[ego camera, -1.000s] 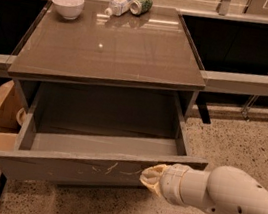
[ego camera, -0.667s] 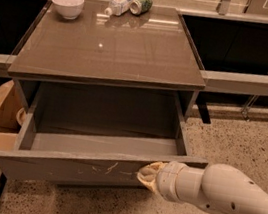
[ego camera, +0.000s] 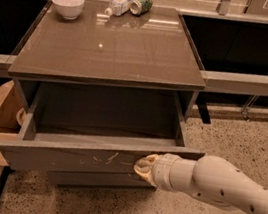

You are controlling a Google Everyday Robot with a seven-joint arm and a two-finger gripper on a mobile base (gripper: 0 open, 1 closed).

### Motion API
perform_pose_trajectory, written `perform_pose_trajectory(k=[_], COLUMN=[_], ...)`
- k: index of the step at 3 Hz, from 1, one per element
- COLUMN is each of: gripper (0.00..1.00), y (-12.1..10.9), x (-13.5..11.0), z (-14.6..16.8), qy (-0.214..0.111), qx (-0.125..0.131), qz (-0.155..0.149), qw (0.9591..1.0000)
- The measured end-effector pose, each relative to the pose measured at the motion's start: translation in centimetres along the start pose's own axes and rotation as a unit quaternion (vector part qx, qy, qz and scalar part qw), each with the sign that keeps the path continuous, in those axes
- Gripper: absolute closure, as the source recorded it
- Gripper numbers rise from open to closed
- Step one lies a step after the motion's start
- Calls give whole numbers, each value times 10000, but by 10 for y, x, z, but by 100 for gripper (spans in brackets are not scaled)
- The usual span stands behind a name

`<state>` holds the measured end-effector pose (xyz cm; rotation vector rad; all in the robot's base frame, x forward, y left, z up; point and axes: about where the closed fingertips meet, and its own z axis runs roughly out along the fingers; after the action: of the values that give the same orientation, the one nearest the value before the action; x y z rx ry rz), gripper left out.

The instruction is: Close top drawer

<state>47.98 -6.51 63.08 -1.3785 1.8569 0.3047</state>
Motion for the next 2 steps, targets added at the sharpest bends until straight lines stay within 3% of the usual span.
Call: perform_pose_trajectory(k=[1, 2], gripper=[100, 100], y=[-21, -73], x=[0, -17], z=[20, 63], qy=[-36, -115], qx=[41, -40], qz=[-141, -390], qw=[9999, 9992])
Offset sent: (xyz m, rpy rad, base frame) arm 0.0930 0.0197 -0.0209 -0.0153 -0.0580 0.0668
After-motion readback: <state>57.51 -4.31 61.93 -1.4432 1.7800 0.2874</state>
